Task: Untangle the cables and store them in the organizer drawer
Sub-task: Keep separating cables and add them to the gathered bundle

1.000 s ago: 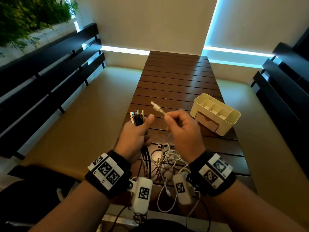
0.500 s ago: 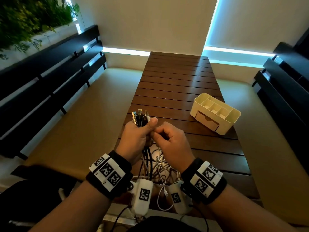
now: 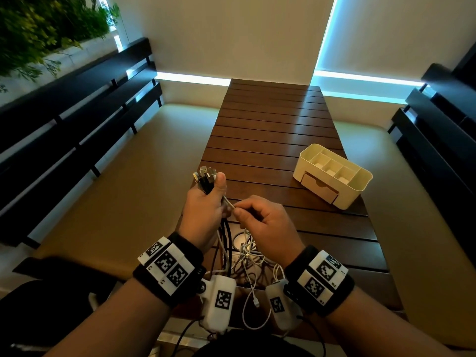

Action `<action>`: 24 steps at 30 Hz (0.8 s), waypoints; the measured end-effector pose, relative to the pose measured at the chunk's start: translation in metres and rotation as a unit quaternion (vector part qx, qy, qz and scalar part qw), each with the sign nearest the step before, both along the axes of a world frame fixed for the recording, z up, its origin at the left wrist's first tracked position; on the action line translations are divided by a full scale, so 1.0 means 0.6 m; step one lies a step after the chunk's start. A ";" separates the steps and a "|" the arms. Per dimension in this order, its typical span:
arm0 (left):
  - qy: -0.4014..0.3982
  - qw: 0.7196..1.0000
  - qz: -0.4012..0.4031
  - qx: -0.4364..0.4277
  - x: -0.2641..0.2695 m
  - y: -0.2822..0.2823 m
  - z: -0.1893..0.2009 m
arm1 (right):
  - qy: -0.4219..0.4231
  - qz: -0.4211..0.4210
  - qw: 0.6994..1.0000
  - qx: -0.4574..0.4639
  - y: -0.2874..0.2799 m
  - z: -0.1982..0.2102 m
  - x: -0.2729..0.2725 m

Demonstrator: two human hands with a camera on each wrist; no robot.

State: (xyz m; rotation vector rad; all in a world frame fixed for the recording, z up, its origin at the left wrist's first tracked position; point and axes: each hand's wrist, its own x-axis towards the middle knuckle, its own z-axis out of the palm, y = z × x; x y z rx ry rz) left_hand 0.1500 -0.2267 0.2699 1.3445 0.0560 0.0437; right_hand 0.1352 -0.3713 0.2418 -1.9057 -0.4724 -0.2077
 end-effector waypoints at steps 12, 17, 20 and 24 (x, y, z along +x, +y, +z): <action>0.032 0.993 0.017 -0.113 0.033 0.012 0.018 | 0.101 0.034 0.992 -0.068 -0.025 -0.049 0.021; 0.021 0.992 -0.008 -0.121 0.039 0.044 0.036 | 0.163 0.011 0.984 -0.073 -0.055 -0.071 0.028; 0.010 0.998 -0.039 -0.048 0.040 0.050 0.029 | 0.172 -0.012 0.984 -0.052 -0.059 -0.048 0.039; -0.012 0.992 -0.091 0.087 0.032 0.037 0.012 | 0.105 -0.030 0.993 -0.046 -0.052 0.012 0.056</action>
